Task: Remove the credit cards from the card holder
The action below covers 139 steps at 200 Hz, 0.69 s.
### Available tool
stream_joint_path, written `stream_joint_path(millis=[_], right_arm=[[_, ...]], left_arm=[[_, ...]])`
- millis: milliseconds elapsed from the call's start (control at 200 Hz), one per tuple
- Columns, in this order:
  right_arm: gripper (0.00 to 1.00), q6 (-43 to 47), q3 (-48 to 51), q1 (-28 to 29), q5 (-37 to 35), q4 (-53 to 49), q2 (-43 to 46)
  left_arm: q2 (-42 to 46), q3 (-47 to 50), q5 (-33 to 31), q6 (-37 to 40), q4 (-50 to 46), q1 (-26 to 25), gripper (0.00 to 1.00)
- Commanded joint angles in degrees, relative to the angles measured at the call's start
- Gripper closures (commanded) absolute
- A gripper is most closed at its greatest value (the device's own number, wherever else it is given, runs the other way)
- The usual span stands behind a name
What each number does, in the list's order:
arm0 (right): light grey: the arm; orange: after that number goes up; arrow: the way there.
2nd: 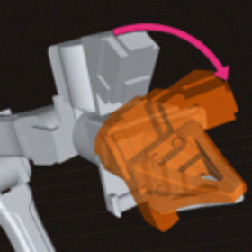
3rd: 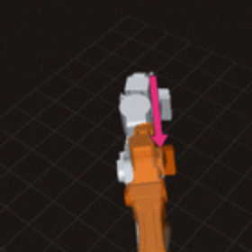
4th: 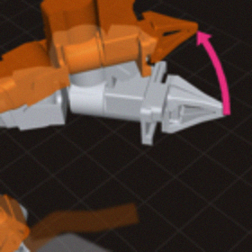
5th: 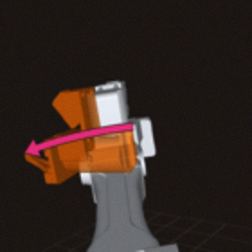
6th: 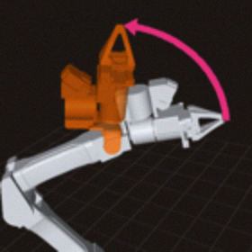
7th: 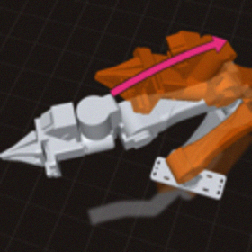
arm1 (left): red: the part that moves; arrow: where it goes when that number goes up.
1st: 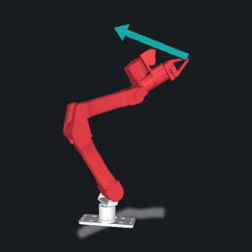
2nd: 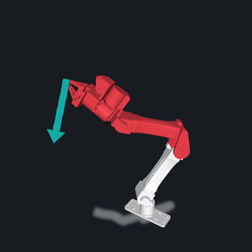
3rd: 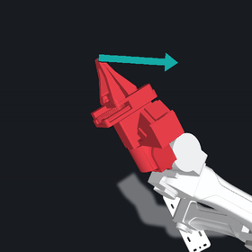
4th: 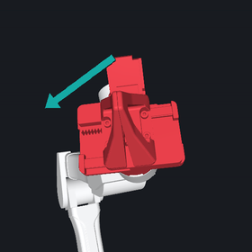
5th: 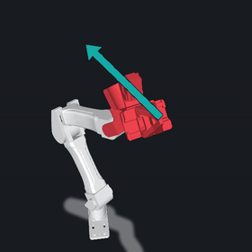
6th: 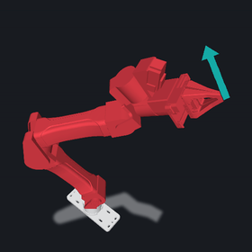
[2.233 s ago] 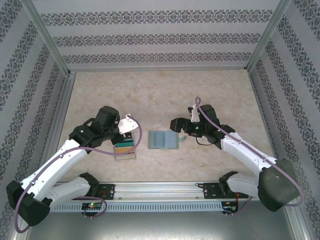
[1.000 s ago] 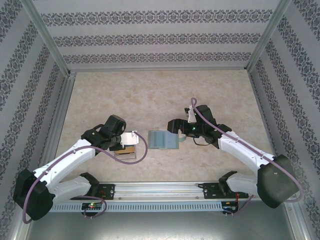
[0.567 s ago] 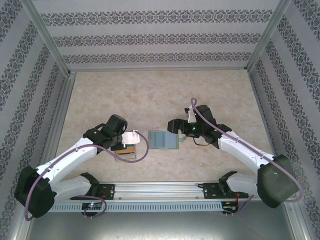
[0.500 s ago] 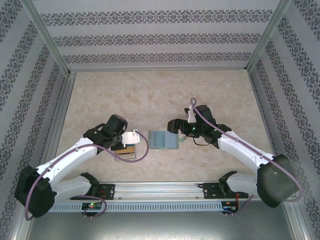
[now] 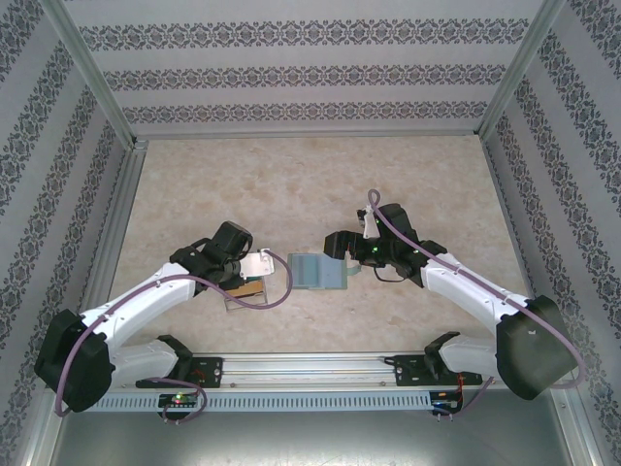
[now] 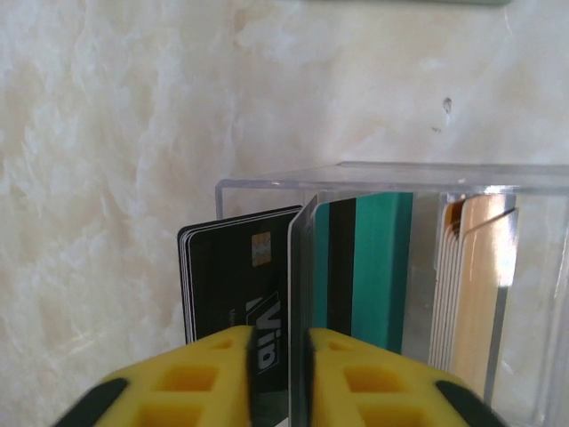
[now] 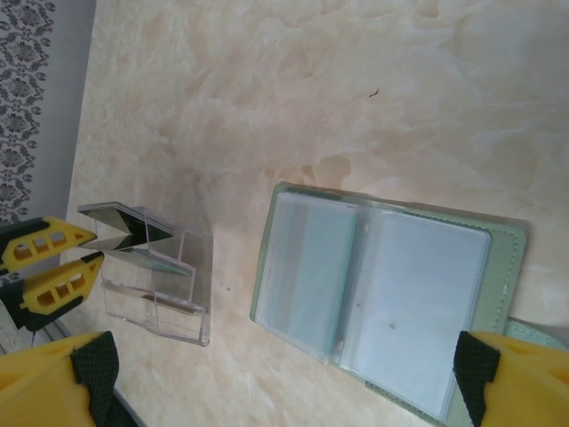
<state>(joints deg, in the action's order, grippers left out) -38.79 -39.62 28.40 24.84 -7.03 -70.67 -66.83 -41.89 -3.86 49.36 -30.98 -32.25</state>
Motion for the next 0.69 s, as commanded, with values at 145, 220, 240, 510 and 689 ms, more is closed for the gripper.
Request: stream_joint_path(millis=[145,220,240,510,689], right_arm=[[0.02,-0.06,0.33,0.64,-0.08,1.42,-0.32],[0.02,-0.12,0.24,0.68,-0.01,1.42,-0.39],[0.02,-0.15,0.24,0.69,0.03,1.44,-0.35],[0.02,-0.32,0.5,1.12,0.04,1.57,0.0],[0.02,-0.56,0.68,1.45,-0.14,1.59,0.36]], left_arm=[[0.12,0.06,-2.76,-1.55,2.27,-0.3,0.74],[-0.11,-0.18,-3.45,-2.17,2.97,0.01,0.73],[-0.23,-0.21,-3.75,-2.23,3.23,0.14,0.72],[-1.72,-1.42,-7.3,-4.88,5.68,1.26,0.67],[-2.0,-2.59,-7.64,-6.85,5.05,1.57,0.55]])
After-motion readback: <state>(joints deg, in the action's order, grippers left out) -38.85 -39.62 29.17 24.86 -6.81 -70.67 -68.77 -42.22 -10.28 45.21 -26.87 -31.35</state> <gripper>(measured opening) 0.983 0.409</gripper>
